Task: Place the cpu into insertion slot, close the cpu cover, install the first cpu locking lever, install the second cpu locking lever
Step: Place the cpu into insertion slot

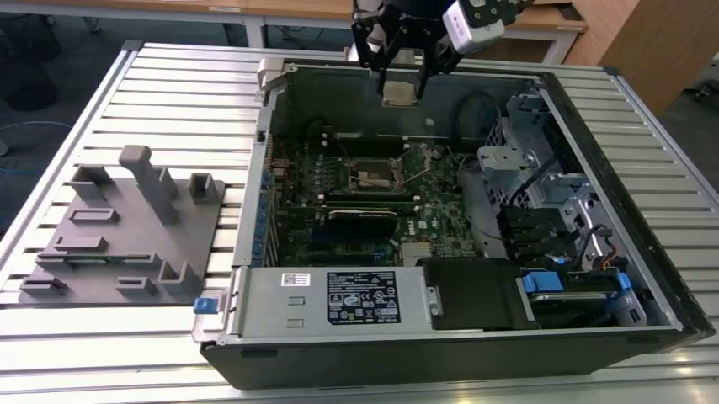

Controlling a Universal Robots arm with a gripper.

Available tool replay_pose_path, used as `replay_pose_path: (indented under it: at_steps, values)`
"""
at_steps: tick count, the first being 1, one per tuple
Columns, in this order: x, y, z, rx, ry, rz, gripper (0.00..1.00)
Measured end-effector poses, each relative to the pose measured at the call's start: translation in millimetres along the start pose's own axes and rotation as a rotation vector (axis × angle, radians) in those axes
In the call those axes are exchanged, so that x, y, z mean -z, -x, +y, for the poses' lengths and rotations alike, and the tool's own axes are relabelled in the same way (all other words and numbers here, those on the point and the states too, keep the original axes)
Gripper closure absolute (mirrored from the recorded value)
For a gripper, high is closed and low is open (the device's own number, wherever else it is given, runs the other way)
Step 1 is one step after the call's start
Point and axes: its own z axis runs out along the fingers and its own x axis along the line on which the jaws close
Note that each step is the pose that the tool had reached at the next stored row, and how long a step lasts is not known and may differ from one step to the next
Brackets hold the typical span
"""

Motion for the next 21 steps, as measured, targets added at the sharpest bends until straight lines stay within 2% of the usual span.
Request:
replay_pose_path:
  at_steps: [21]
  values:
    - [-5.9,0.1,-0.5,0.0,0.0004,-0.0002,0.46]
